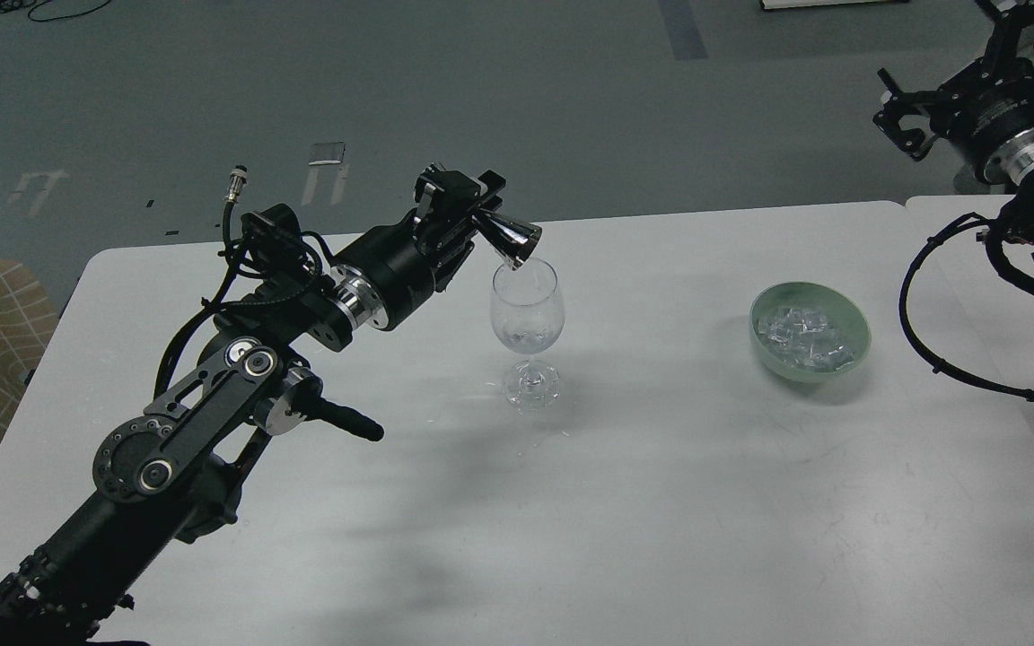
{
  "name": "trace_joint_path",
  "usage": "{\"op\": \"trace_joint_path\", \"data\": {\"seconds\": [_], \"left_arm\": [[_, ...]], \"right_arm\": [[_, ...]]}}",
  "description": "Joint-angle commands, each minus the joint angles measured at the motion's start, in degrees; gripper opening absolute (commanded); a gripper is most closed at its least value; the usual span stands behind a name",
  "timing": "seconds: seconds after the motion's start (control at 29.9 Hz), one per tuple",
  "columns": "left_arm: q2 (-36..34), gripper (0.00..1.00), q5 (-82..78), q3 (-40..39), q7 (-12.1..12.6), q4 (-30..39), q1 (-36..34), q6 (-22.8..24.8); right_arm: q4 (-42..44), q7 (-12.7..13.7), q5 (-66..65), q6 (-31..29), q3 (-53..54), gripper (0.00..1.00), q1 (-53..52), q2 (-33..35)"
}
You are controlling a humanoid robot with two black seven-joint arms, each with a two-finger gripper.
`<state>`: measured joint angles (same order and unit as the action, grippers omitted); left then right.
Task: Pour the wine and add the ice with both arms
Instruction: 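Turn the jigger upright and carry it back toward its spot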
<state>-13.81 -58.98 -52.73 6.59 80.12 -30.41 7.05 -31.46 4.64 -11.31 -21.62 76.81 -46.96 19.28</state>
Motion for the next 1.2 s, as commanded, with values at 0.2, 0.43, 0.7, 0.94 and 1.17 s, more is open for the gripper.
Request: {"op": "trace_joint_path", "data": {"seconds": [0.2,0.43,0.7,0.94,1.17], "left_arm": [[-0.87,0.03,0.09,-0.09,0.26,0.03,-0.35,3.76],[-2.1,0.02,0.18,-0.27,0.18,0.03,-2.01,3.85],[-3.68,0.02,0.09,-0.09,0.79,1.26,-4.21,4.02],[-3.77,0.02,0.09,-0.09,3.16,5.22,-5.35,4.02],[-3.77,0.02,6.58,-3.07,3.16,5.05,-3.08,3.5]], "right_arm": [[-0.09,-0.07,-0.03,0.0,0.54,1.0,0.29,0.32],[-0.09,0.02,-0.03,0.0,0.63,1.0,0.38,0.41],[-0.09,0.02,-0.03,0.0,0.8,1.0,0.38,0.41],[-0.09,0.02,0.06,0.0,0.89,1.0,0.38,1.11],[-0.09,0.02,-0.03,0.0,0.8,1.0,0.64,1.37]]}}
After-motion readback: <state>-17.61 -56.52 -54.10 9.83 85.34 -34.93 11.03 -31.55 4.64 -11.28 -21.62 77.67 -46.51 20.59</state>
